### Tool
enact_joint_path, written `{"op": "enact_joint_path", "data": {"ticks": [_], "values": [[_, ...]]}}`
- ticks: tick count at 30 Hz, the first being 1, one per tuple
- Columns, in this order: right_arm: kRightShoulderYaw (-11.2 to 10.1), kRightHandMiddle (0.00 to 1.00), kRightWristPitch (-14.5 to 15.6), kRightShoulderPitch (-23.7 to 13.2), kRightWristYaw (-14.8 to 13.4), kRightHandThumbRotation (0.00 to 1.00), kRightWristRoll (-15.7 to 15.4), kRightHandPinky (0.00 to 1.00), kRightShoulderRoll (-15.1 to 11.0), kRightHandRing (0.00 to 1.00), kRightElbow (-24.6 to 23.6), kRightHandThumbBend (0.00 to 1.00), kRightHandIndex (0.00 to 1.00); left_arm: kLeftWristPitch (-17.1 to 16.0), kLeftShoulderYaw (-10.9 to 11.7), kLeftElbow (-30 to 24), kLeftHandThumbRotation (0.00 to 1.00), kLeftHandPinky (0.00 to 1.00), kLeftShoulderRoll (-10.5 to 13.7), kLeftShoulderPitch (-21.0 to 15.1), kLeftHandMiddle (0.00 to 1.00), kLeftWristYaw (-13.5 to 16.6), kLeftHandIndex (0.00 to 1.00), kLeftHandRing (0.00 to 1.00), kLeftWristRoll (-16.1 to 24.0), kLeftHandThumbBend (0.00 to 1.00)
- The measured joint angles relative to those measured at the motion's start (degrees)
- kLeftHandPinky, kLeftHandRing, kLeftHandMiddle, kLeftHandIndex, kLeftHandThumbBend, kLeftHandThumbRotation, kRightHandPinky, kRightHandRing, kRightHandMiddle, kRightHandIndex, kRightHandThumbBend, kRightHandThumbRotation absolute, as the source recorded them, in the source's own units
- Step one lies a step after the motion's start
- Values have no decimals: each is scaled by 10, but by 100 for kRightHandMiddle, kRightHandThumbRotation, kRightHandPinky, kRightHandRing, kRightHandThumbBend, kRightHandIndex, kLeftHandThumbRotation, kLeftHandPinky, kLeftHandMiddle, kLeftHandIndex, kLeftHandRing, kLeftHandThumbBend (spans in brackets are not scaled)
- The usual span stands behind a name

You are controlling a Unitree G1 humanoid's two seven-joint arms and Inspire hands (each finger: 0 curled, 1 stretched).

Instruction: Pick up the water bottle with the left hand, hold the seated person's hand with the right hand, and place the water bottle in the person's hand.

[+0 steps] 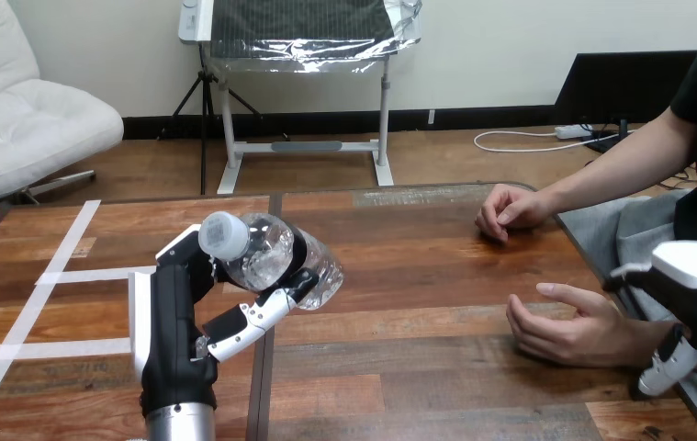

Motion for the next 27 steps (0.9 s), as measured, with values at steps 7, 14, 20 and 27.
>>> {"op": "enact_joint_path", "data": {"ticks": [7,14,20,27], "values": [[26,94,0,-29,18,9,-19,88,-1,94,41,77,89,0,1,0,0,43,0,0,44,-1,49,42,-2,62],[52,95,0,-53,29,11,-35,87,-1,95,75,77,89,0,1,0,0,43,0,0,44,-3,49,42,-2,62],[71,94,-8,-75,29,10,-37,86,-1,95,113,76,89,0,1,0,0,43,0,0,44,-3,49,42,-2,62],[88,95,-11,-97,28,9,-40,86,-1,95,156,75,90,0,1,0,0,43,0,0,43,-3,49,42,-3,63]]}}
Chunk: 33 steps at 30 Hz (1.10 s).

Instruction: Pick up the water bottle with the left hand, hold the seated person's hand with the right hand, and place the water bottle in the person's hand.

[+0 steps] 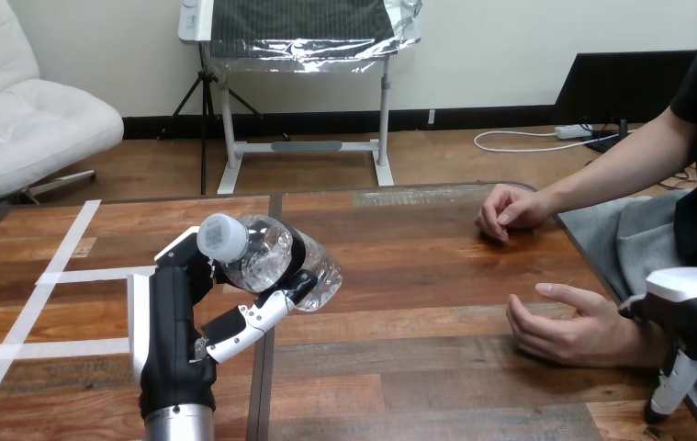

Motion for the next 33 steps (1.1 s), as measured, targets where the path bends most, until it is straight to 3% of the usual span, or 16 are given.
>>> {"op": "enact_joint_path", "data": {"ticks": [24,33], "values": [[40,94,-8,-65,-25,11,-2,87,2,95,103,73,90,0,0,0,0,44,0,0,44,-5,49,42,-7,62],[56,92,-9,-83,-39,11,-2,83,3,91,131,73,89,0,0,0,0,43,0,0,43,-5,49,42,-7,63]]}}
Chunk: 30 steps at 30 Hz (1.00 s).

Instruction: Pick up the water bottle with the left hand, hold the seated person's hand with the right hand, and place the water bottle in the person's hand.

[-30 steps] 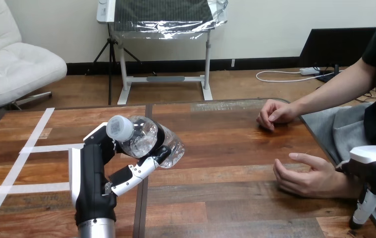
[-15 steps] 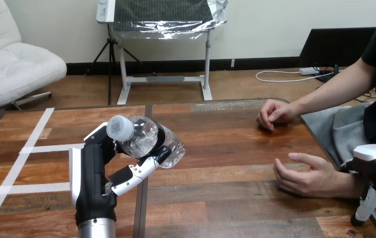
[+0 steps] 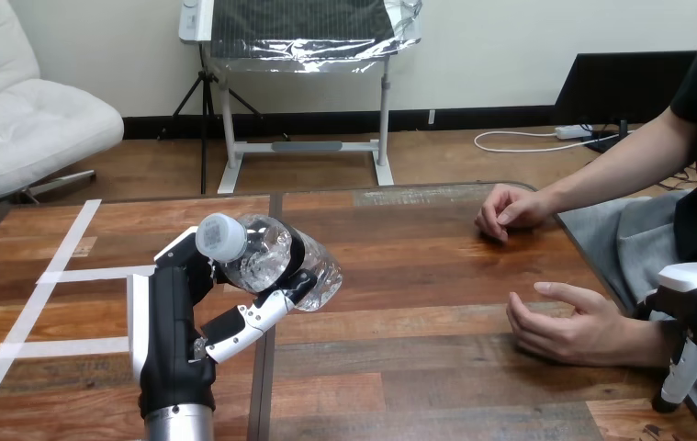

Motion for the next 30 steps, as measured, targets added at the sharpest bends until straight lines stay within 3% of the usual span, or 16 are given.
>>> {"op": "enact_joint_path", "data": {"ticks": [12,15,25,30], "values": [[19,87,0,-20,-17,7,-1,70,1,81,32,70,85,0,0,0,0,42,0,0,44,0,49,42,0,63],[22,85,1,-24,-18,5,-1,61,1,78,38,69,84,0,0,0,0,42,0,0,44,0,49,42,-1,63],[34,78,-9,-42,-11,1,1,50,2,69,61,66,81,0,0,0,0,42,0,0,44,1,49,42,0,63],[38,76,-27,-51,-7,0,4,51,2,68,73,66,80,0,0,0,0,42,0,0,44,1,49,42,0,63]]}}
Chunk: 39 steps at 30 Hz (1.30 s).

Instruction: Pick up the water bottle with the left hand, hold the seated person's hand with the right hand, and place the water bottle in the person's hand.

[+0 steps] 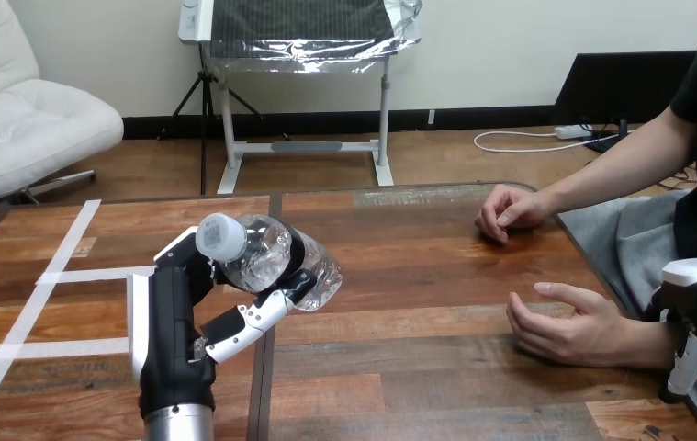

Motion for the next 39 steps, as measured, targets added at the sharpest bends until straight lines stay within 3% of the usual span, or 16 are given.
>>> {"op": "enact_joint_path", "data": {"ticks": [9,15,30,39], "values": [[2,73,-13,-10,1,0,8,51,0,65,17,67,77,0,1,0,0,42,0,0,44,0,49,42,-1,63],[2,64,-9,-11,5,0,12,38,1,51,20,69,74,0,2,0,0,43,1,0,44,0,49,42,-1,62],[2,64,-5,-18,13,0,27,44,2,55,35,66,63,0,2,0,0,42,1,0,44,-1,50,42,-3,62],[3,70,-5,-26,12,0,32,58,3,66,51,65,63,0,3,0,0,42,1,0,44,-1,49,42,-2,62]]}}
